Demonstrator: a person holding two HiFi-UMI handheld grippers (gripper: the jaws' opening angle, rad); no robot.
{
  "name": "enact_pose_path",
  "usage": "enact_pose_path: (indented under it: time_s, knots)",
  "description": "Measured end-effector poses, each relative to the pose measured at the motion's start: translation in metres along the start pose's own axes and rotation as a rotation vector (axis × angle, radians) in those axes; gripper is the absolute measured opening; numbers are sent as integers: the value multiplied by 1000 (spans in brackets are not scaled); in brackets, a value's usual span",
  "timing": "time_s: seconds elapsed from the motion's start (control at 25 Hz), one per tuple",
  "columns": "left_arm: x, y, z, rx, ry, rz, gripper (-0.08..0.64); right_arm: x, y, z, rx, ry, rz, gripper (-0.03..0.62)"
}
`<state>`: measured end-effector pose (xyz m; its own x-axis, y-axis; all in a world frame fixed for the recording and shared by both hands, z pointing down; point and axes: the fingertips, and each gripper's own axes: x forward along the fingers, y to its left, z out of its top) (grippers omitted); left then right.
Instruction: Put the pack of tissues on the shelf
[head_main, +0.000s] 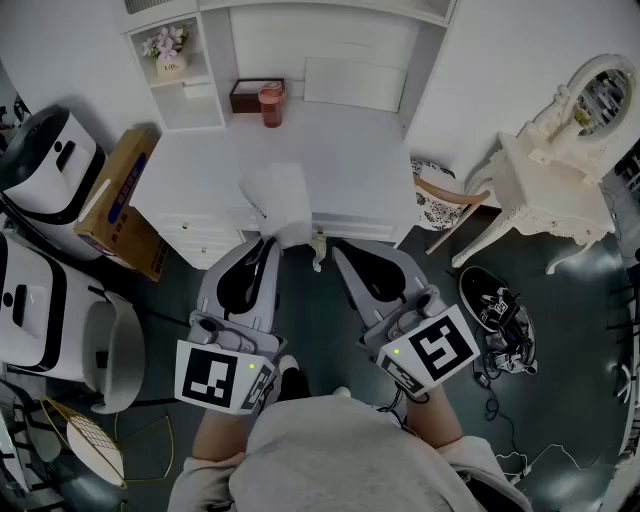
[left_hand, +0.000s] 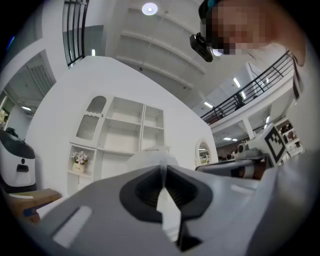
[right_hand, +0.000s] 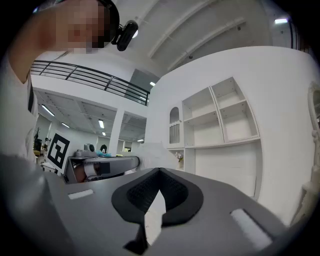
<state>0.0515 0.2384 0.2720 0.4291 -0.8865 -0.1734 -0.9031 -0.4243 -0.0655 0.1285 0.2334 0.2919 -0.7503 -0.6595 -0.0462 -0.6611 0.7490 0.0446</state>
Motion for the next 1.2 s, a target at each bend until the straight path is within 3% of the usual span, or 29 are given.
enact_pose_path:
  time_s: [0.6, 1.2]
  knots:
    - [-23, -40, 4, 18, 10, 6, 6, -39, 13, 0, 5, 1, 24, 2]
    - [4, 15, -3, 24, 4, -27, 6, 24, 6, 0, 19, -14, -1, 2]
